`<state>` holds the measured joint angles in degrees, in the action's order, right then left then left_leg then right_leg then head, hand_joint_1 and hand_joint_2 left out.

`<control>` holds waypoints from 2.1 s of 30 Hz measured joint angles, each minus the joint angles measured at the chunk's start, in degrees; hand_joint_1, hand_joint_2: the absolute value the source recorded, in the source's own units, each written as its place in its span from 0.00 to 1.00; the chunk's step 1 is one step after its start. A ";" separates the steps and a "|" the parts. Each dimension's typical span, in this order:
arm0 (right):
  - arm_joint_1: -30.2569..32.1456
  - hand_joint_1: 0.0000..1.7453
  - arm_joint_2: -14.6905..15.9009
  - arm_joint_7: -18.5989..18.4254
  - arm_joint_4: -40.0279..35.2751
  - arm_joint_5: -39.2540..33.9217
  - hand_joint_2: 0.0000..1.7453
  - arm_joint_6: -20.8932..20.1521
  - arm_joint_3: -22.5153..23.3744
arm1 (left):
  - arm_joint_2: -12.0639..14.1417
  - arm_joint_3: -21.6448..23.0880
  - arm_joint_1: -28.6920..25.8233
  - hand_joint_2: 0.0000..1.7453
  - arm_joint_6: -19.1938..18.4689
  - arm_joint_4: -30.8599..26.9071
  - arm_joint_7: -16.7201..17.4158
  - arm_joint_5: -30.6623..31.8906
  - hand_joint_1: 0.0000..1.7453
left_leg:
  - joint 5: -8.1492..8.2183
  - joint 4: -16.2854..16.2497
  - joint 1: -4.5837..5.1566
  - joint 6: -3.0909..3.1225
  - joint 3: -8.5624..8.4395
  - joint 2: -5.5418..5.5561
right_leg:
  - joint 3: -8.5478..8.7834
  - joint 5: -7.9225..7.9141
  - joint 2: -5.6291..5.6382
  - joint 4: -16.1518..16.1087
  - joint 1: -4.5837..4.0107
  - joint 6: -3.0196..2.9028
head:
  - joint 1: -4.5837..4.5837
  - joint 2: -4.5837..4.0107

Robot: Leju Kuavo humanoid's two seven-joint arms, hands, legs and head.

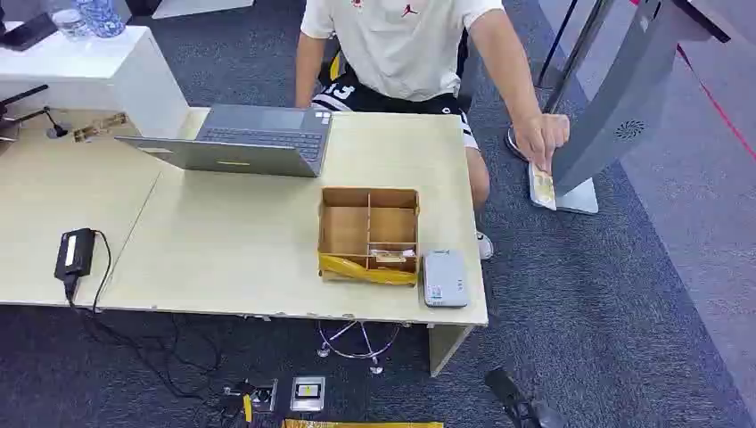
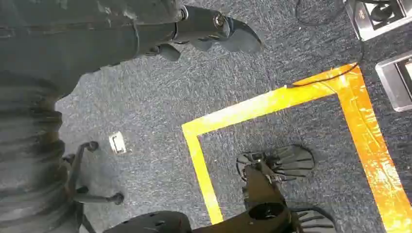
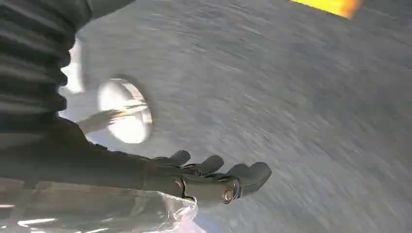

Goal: Pass the card to the sensor for recognition and then transmit it.

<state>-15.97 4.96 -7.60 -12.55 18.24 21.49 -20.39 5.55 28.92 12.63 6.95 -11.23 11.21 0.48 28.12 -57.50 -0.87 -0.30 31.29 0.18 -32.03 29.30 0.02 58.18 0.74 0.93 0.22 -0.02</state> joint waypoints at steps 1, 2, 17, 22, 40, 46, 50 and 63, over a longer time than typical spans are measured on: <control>-0.88 0.00 0.46 2.36 -0.24 -1.48 1.00 1.46 0.61 | 0.07 0.00 -0.25 1.00 0.31 0.02 -0.44 -0.15 0.00 | 0.00 0.00 0.01 0.00 -0.01 0.00 | -0.02 -0.01 0.02 0.00 0.01 0.01 | 0.04 0.00; -1.74 0.00 0.81 3.32 -0.35 -2.07 1.00 1.92 1.03 | 0.09 0.00 -0.38 1.00 0.39 0.02 -0.57 -0.28 0.00 | 0.00 0.00 0.01 0.00 -0.03 -0.01 | -0.02 -0.02 0.04 0.00 0.01 0.02 | 0.02 0.00; -15.40 0.00 7.59 23.07 -13.36 -3.18 1.00 12.06 8.76 | 0.37 -0.31 -2.12 1.00 1.27 0.07 -6.88 -0.04 0.00 | -0.18 -0.03 0.06 0.12 0.05 0.02 | -0.03 -0.16 -0.03 0.09 0.07 0.05 | 0.02 0.02; -18.70 0.00 9.11 20.19 -25.19 2.37 1.00 12.01 9.79 | 0.54 -0.24 -2.12 1.00 1.27 0.07 -7.54 0.31 0.00 | -0.21 -0.04 0.06 0.09 0.02 0.08 | -0.04 -0.16 -0.08 0.11 0.07 0.05 | 0.02 0.00; -23.61 0.00 4.81 21.39 -55.84 19.82 1.00 5.68 8.09 | 0.55 -0.20 -1.47 1.00 1.46 0.07 -8.70 0.90 0.00 | -0.30 -0.02 0.06 -0.05 0.04 0.12 | -0.11 -0.18 -0.07 0.28 0.08 0.01 | 0.00 0.00; -25.82 0.00 0.70 22.92 -57.26 26.51 1.00 0.59 3.09 | 0.50 -0.20 -0.33 1.00 1.77 0.04 -8.09 0.94 0.00 | -0.33 -0.02 0.05 -0.08 0.04 0.19 | -0.11 -0.18 -0.14 0.33 0.07 0.01 | 0.00 0.02; -25.95 0.00 -1.83 23.01 -57.29 30.01 1.00 -3.11 -0.80 | 0.44 -0.20 0.13 1.00 2.27 0.04 -8.08 0.74 0.00 | -0.34 -0.02 0.05 -0.10 0.05 0.19 | -0.15 -0.17 -0.14 0.33 0.07 0.00 | 0.02 0.00; -23.86 0.00 -6.62 19.73 -55.82 29.93 1.00 -6.80 -8.66 | 0.31 -0.20 0.79 1.00 2.10 -0.04 -6.93 2.12 0.00 | -0.34 -0.02 0.05 -0.10 0.09 0.18 | -0.23 -0.16 -0.08 0.32 0.07 -0.01 | 0.00 0.00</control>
<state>-39.83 -1.66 12.13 -68.37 48.17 14.69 -29.05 5.86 28.72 13.41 9.05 -11.28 4.28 2.60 27.78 -57.52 -0.81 -0.40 31.37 0.35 -32.26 29.13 -0.06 58.51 0.81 0.92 0.22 -0.02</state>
